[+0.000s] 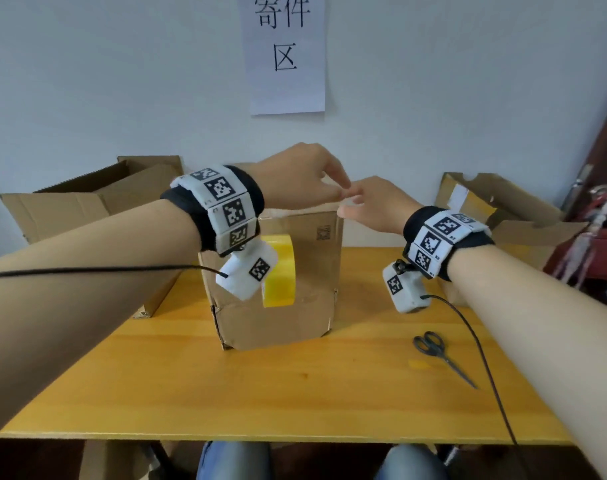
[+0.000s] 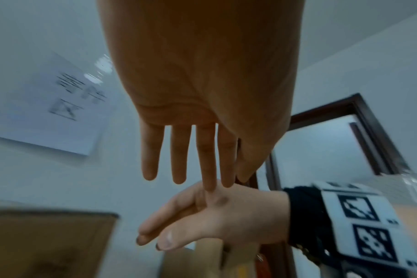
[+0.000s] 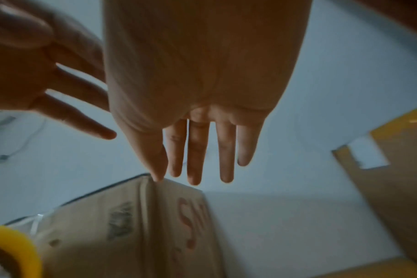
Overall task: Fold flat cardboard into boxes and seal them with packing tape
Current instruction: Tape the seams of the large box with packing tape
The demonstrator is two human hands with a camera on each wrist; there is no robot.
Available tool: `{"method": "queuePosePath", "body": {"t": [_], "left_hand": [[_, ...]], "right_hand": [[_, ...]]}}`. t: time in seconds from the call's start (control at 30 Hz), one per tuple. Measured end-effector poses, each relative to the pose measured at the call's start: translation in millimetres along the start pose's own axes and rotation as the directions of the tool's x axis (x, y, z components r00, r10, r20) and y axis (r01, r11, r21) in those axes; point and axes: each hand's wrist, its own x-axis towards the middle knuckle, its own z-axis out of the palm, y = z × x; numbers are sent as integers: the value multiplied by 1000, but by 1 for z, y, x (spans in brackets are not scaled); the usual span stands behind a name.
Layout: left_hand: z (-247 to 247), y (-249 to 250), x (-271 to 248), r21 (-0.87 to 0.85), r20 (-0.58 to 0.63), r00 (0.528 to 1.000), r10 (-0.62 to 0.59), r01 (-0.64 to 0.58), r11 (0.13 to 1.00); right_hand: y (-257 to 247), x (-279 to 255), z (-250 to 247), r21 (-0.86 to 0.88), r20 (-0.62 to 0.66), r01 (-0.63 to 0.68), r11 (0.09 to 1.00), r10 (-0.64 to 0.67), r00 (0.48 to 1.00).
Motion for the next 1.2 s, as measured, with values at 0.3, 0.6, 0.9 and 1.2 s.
{"method": "queuePosePath", "body": {"t": [0.3, 0.6, 0.9, 1.2], "left_hand": [[114, 79, 43, -86, 228, 957, 177, -162, 983], [245, 54, 77, -80, 496, 868, -18, 66, 995], [287, 45, 83, -112, 601, 798, -41, 136, 984], [261, 48, 80, -133, 509, 846, -161, 262, 956]], "right_hand": [[106, -65, 9, -157, 146, -168, 973, 191, 971], [221, -95, 70, -56, 295, -568, 821, 557, 776], [250, -79, 123, -274, 249, -583, 765, 642, 725], [219, -66, 102, 368, 51, -595, 715, 623, 781]]}}
